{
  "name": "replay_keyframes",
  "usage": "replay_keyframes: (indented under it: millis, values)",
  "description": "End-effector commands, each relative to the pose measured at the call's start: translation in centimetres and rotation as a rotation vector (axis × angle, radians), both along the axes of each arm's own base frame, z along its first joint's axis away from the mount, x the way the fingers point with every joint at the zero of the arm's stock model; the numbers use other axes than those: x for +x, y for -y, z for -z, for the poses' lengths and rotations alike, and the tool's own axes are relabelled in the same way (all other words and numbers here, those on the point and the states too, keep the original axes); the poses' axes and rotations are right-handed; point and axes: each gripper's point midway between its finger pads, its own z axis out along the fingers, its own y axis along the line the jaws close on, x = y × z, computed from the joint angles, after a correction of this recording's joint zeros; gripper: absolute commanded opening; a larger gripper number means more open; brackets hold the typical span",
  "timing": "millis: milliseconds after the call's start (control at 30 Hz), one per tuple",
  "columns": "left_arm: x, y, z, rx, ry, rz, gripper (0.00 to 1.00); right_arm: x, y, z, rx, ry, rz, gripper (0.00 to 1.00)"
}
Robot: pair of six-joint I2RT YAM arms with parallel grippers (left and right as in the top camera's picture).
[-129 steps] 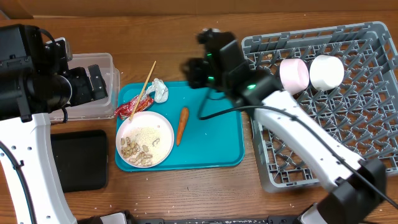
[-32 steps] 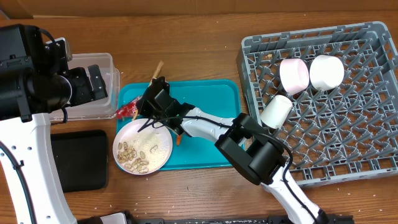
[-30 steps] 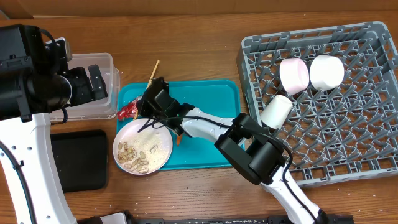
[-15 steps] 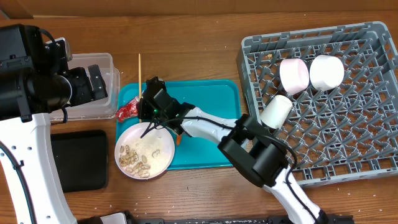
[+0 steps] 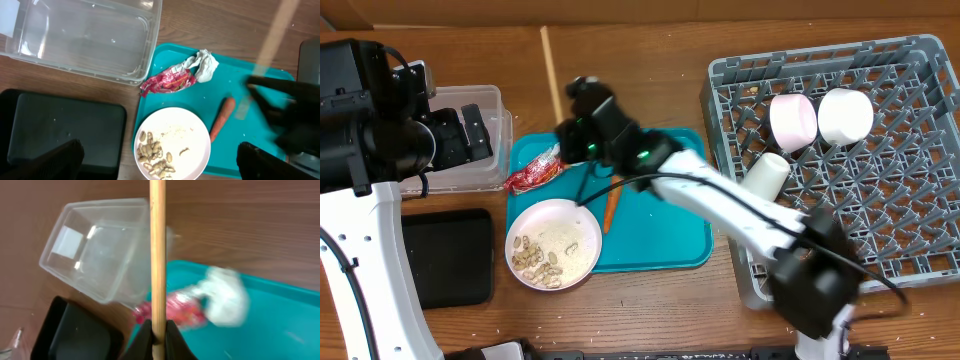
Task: Sort waste into correct bins and load items into the dishwasher
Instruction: 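Carry the chopstick to the rack and insert it upright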
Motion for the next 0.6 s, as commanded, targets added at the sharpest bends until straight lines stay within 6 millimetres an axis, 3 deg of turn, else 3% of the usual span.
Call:
replay_keyframes:
  millis: [0,167,267,333,433,567]
  values:
    - [0.2,-0.2,0.3,0.001,-0.009,-0.004,1.00,1.4,6.1,-5.6,-0.037,0.089,0.079,0.04]
    - [0.2,-0.2,0.3,0.001,-0.009,-0.004,1.00,0.1,17.1,-7.1,-0.195,0.003,0.198,0.04]
    - [0.2,-0.2,0.3,0.001,-0.009,-0.004,1.00,-1.4,24.6,-5.2,-0.383,-0.105,0.265,0.04]
    - [0.2,-0.2,0.3,0.001,-0.009,-0.004,1.00,-2.7,28.5,-3.6,-0.491,-0.196,0.295,0.04]
    - [0.2,-0.2,0.3,0.001,-0.009,-0.004,1.00,-4.3,32.1,-1.1,-0.570,-0.314,0.298,0.04]
    - [0.2,-0.2,0.3,0.001,-0.009,-0.004,1.00,-5.7,32.8,2.2,-0.596,-0.389,0.243,0.04]
